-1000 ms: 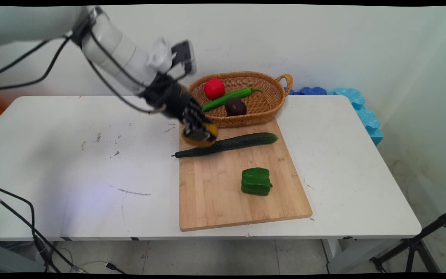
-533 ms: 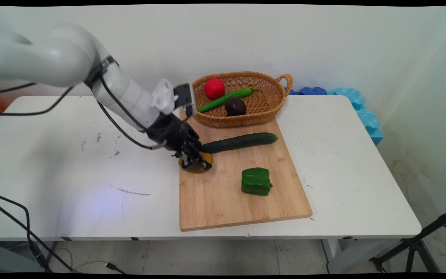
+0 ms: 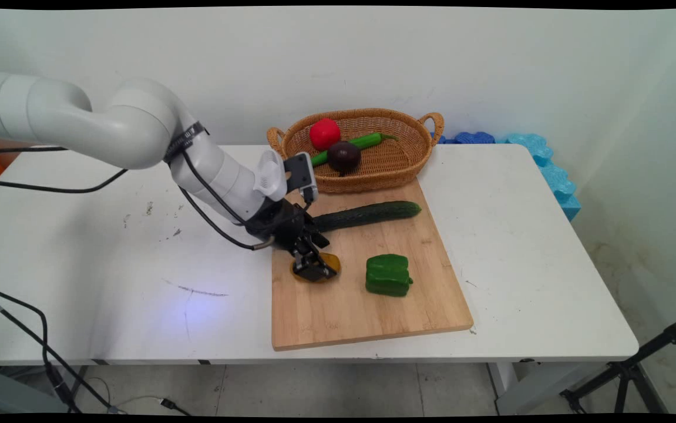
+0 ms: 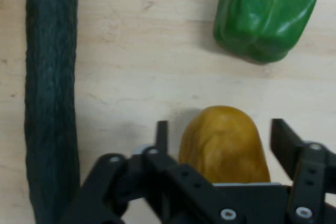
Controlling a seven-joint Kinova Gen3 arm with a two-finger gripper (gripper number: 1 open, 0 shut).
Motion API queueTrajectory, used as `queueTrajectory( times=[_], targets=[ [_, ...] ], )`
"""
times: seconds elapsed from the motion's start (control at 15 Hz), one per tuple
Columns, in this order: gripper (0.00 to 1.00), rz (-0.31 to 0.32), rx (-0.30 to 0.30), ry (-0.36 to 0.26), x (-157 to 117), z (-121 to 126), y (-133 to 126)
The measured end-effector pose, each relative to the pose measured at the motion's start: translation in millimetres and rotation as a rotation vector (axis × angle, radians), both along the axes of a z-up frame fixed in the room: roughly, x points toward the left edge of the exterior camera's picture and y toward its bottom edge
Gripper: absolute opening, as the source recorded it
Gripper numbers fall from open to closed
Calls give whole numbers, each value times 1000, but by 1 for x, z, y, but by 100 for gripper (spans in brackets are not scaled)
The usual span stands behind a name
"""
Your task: Place the picked object on the cutting board
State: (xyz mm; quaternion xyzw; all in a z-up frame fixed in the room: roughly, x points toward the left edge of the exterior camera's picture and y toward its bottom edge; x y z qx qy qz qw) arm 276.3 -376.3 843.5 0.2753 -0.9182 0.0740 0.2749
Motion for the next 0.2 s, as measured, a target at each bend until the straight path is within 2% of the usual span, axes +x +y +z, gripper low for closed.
queueTrajectory(
  times=[0.2],
  targets=[
    [100,0,-12,18,-4,4,-1]
  ],
)
